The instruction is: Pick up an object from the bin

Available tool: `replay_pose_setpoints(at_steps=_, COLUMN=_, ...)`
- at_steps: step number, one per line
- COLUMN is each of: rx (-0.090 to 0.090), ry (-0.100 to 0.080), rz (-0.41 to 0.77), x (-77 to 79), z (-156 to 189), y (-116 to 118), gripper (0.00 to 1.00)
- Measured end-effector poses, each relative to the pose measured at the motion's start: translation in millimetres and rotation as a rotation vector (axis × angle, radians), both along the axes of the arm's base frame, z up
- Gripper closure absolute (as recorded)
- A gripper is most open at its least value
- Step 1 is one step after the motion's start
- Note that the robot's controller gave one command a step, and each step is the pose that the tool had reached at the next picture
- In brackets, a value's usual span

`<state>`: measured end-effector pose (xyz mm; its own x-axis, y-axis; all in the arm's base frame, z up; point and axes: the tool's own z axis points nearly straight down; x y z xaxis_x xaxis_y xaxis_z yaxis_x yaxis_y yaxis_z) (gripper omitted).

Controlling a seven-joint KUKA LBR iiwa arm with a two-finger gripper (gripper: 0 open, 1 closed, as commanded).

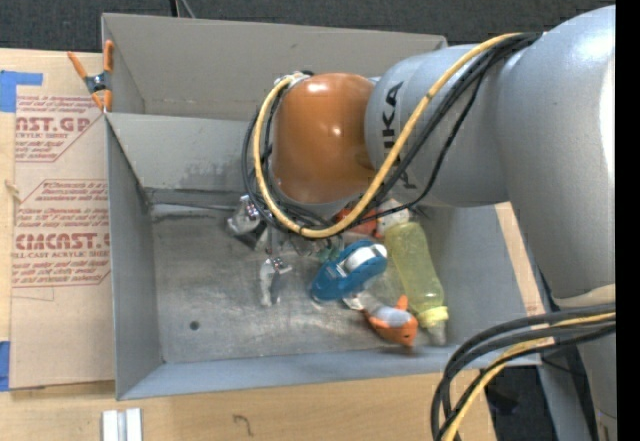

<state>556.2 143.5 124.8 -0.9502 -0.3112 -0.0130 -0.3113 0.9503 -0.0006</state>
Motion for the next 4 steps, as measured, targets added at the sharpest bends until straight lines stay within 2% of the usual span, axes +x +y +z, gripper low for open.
replay_pose_setpoints(at_steps=1, rx=-0.004, ry=0.029, rz=-0.089, x=6.7, z=-15, y=-17, gripper=0.0)
replay_pose_setpoints(at_steps=2, rx=0.0, ry=0.002, rz=-0.055, x=12.7, z=7, y=-43, gripper=0.0)
replay_pose_setpoints(at_steps=3, rx=-0.003, ry=0.009, rz=0.113, x=3.6, z=-28, y=-69, gripper=0.0)
replay_pose_setpoints(at_steps=4, rx=-0.002, ry=0.011, rz=-0.006, x=12.2, z=-50, y=-111, gripper=1.0)
